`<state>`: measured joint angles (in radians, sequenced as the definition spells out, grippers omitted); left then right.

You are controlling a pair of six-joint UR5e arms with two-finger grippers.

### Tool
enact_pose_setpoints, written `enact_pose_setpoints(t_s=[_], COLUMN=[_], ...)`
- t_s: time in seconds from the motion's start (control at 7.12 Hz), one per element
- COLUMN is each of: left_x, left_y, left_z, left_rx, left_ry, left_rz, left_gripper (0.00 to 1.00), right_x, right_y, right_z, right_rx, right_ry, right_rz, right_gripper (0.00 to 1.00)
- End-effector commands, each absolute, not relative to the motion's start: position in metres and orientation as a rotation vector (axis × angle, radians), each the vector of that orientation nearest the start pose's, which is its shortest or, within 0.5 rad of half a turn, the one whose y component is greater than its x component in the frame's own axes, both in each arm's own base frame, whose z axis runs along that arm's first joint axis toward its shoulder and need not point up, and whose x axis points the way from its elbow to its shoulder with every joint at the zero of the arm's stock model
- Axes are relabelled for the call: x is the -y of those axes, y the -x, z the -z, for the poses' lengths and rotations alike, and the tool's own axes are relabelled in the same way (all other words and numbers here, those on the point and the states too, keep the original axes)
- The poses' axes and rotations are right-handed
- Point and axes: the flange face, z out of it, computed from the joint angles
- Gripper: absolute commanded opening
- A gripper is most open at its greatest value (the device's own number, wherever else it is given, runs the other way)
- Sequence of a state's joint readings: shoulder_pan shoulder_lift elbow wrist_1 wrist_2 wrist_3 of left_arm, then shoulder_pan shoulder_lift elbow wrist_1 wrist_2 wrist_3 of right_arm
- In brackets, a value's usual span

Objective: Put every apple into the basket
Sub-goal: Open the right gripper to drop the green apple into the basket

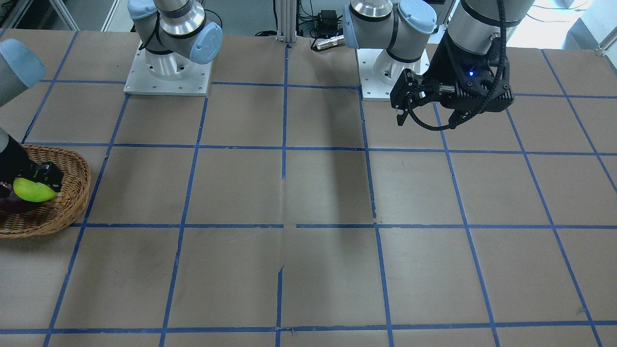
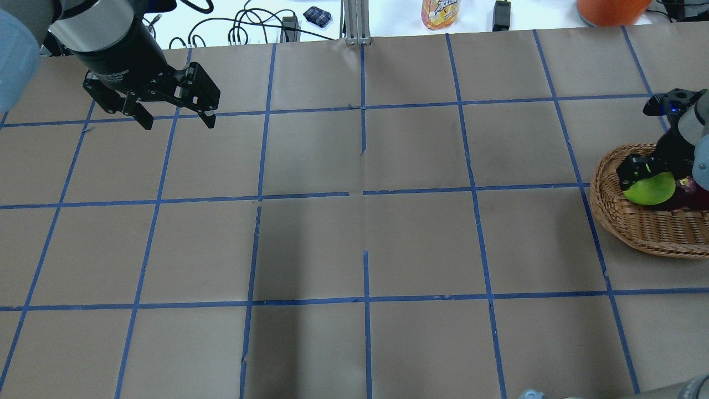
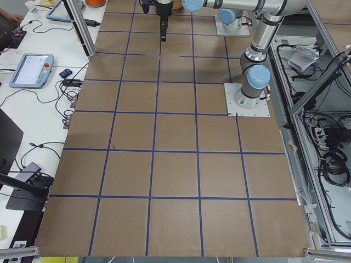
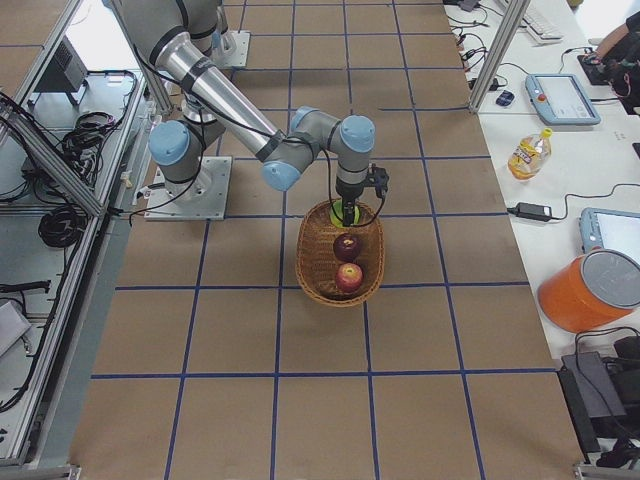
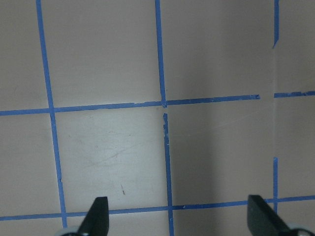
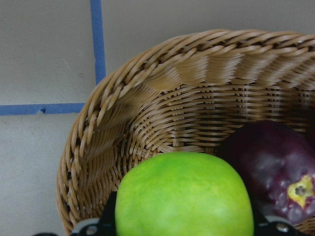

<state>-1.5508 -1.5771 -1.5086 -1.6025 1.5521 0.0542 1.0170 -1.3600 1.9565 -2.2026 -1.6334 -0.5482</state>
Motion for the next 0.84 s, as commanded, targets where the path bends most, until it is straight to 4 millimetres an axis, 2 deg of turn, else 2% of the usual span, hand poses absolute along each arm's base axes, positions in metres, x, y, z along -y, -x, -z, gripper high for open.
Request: enact_pose_setpoints(t_s=[0.0,0.14,0.28,0.42,0.56,0.7], left_x=[0.499,0.498,0.499,0.498,0.498,0.498], left_y=[0.125,0.125,0.125,0.125,0.125,0.125], left_z=[-0.513,-0.513,-0.513,-0.513,-0.514,-0.513], left_rx=[-3.16,-3.16,-3.16,-3.16,-3.16,-3.16], left_ry=[-0.051,-0.051,-0.051,-0.051,-0.051,-0.051], left_rz=[0.042,0.042,0.042,0.042,0.045,0.042], left_gripper=[1.0,1.0,1.0,1.0,1.0,1.0], right_x=[0.505,0.505,0.498,0.496,0.489,0.488], right_y=[0.164,0.161,0.144,0.123,0.1,0.076], right_z=[-0.263,-0.277,-0.308,-0.355,-0.41,-0.458], right_rx=[-3.217,-3.226,-3.214,-3.186,-3.157,-3.144], right_ry=[0.003,0.004,0.02,0.057,0.083,0.059], right_rz=[0.012,0.038,0.087,0.166,0.104,0.075], right_gripper=[0.87,0.91,0.91,0.92,0.92,0.92])
